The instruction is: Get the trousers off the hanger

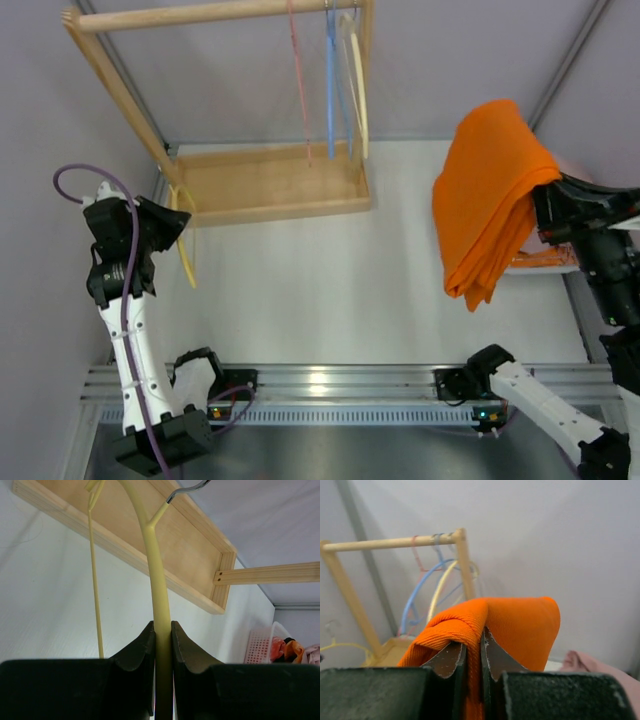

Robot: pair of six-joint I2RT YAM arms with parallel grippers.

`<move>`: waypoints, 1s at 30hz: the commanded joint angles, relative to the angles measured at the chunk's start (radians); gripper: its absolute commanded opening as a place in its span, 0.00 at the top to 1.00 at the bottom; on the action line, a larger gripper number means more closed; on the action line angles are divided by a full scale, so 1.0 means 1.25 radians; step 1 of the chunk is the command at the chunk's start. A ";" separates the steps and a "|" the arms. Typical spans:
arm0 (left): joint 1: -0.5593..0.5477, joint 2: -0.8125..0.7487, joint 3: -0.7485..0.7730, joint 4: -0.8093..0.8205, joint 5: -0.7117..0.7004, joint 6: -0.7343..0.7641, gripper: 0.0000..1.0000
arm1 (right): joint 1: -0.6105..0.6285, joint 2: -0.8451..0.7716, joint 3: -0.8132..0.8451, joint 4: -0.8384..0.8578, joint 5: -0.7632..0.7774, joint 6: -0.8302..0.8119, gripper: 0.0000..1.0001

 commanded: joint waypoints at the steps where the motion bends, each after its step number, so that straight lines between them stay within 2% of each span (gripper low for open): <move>1: 0.004 -0.002 0.036 0.079 0.010 -0.021 1.00 | -0.115 -0.054 0.082 0.026 0.125 0.023 1.00; 2: 0.002 -0.006 0.037 0.078 0.007 -0.021 1.00 | -0.116 -0.058 0.090 0.005 0.159 0.021 1.00; 10: 0.002 -0.030 0.036 0.085 0.016 -0.018 1.00 | -0.350 -0.050 0.060 -0.094 0.476 -0.059 1.00; 13: 0.002 -0.034 0.040 0.085 0.017 -0.017 1.00 | -0.390 -0.043 -0.009 -0.066 0.537 -0.104 1.00; 16: 0.002 -0.029 0.048 0.086 0.022 -0.020 1.00 | -0.398 -0.034 -0.082 0.038 0.599 -0.188 1.00; 18: 0.004 -0.027 0.054 0.085 0.026 -0.024 1.00 | -0.437 -0.017 -0.103 0.076 0.608 -0.205 1.00; 23: 0.002 -0.027 0.053 0.095 0.021 -0.024 1.00 | -0.444 -0.002 -0.151 0.216 0.600 -0.291 1.00; 30: 0.002 -0.026 0.057 0.102 0.022 -0.022 1.00 | -0.444 0.099 -0.131 0.265 0.540 -0.339 1.00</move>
